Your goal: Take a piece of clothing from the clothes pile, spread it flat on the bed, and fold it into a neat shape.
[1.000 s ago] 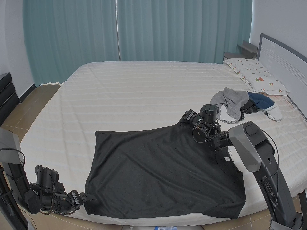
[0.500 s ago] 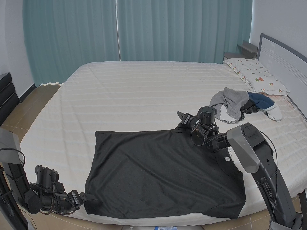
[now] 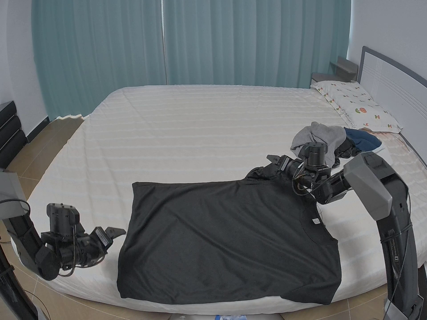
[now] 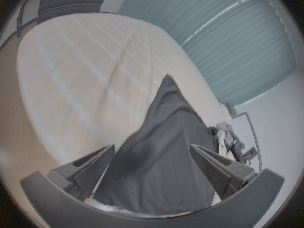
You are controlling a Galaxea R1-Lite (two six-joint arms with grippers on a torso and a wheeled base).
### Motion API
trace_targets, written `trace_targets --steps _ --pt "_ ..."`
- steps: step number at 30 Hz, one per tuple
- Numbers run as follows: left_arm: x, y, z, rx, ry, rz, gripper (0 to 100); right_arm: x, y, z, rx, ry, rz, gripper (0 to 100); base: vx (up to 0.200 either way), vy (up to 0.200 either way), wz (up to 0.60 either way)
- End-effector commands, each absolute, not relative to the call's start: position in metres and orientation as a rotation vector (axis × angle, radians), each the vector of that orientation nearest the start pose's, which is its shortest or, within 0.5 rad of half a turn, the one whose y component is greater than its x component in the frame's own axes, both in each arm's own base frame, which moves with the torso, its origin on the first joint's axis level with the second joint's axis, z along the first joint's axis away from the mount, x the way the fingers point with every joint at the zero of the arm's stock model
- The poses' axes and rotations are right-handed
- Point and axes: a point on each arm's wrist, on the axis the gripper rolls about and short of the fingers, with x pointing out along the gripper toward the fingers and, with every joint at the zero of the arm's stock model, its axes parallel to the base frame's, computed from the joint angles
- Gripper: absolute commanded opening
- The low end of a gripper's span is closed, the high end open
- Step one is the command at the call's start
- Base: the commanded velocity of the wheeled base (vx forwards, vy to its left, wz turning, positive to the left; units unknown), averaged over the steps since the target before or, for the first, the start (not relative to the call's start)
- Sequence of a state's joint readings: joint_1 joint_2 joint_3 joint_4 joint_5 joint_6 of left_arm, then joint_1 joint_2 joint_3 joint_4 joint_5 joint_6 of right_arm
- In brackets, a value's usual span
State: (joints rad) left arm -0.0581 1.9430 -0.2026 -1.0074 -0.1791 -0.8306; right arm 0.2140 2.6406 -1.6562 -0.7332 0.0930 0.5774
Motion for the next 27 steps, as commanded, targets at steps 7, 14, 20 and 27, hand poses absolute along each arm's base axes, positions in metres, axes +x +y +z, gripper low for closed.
trace_targets --steps 7,14,20,27 --pt "0.372 -0.03 0.042 -0.827 0.579 0.132 100 0.481 0.053 0.037 0.543 0.392 0.174 100 0.0 0.0 0.0" --pt "0.451 -0.042 0.014 -0.811 0.568 0.146 100 0.468 0.04 0.021 0.56 0.466 0.191 100 0.0 0.0 0.0" --pt "0.488 -0.056 -0.017 -0.74 0.543 0.208 100 0.471 0.041 0.006 0.566 0.453 0.192 100 0.0 0.0 0.0" --pt "0.506 -0.06 -0.047 -0.693 0.497 0.26 100 0.474 0.04 0.008 0.568 0.438 0.195 100 0.0 0.0 0.0"
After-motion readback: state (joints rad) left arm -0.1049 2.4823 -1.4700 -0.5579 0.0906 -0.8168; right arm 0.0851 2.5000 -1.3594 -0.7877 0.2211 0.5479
